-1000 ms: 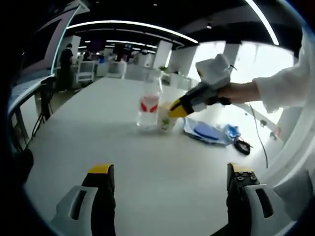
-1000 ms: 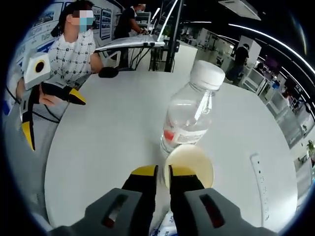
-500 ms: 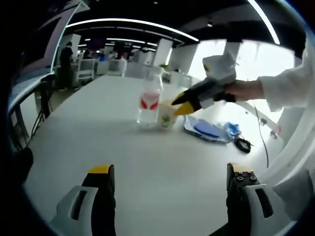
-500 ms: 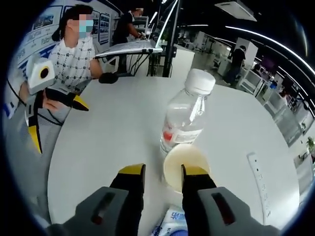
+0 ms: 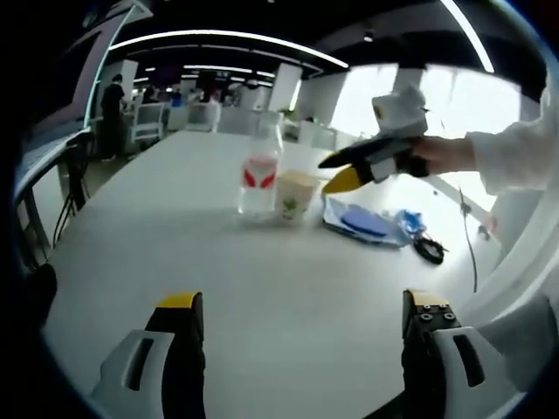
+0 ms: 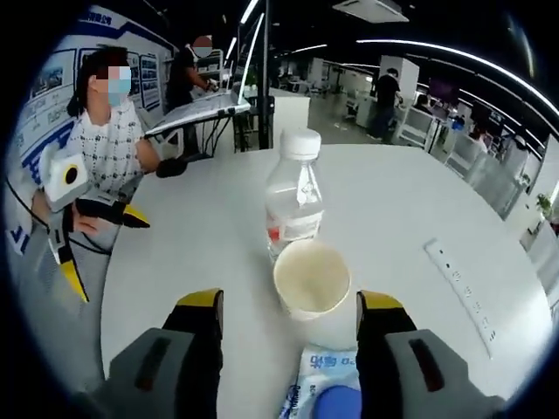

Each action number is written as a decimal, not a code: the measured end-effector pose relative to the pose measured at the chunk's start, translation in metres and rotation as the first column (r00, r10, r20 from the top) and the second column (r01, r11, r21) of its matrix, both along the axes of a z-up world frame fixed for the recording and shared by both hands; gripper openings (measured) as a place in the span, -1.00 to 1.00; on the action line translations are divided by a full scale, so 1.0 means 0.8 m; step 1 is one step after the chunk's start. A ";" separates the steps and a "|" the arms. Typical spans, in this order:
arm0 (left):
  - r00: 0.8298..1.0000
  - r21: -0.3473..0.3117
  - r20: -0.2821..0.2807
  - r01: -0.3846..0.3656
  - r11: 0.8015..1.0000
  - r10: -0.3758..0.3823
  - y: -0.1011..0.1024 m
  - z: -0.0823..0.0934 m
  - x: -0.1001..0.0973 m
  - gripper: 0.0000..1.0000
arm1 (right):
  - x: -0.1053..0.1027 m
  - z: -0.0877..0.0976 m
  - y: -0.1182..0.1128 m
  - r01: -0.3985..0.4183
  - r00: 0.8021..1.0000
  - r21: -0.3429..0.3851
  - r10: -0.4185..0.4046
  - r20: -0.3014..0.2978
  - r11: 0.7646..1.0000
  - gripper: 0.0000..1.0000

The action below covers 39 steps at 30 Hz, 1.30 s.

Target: Arrange the tabletop items into an orderly group along one side of the table until the central work area is clear of visible clutter.

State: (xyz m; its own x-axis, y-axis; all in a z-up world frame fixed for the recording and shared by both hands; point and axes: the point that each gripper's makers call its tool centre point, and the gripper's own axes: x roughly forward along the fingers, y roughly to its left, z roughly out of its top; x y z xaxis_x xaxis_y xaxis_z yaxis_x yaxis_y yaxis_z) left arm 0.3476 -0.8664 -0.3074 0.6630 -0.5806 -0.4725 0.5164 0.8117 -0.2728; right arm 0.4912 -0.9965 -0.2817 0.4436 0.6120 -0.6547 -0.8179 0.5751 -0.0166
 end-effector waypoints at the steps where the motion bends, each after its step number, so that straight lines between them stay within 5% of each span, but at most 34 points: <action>1: 1.000 0.001 0.001 -0.001 1.000 0.001 0.000 0.000 0.000 0.81 | -0.001 0.000 -0.002 0.003 1.000 -0.001 -0.003 -0.001 1.000 0.26; 7: 1.000 -0.001 -0.002 0.005 1.000 -0.005 -0.003 -0.001 0.000 0.82 | -0.005 0.009 -0.013 0.047 0.999 0.026 -0.046 -0.009 0.999 0.37; 39: 0.999 0.038 -0.017 0.036 0.999 -0.035 -0.010 -0.007 -0.008 0.81 | -0.024 0.023 -0.060 0.125 0.992 0.049 -0.125 -0.002 0.991 0.30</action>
State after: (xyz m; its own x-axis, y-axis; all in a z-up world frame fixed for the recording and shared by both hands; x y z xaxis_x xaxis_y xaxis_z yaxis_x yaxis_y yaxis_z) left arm 0.3410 -0.8741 -0.3128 0.6344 -0.5850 -0.5052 0.5406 0.8030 -0.2509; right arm 0.4723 -1.0449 -0.2631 0.5194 0.5829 -0.6249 -0.7393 0.6733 0.0135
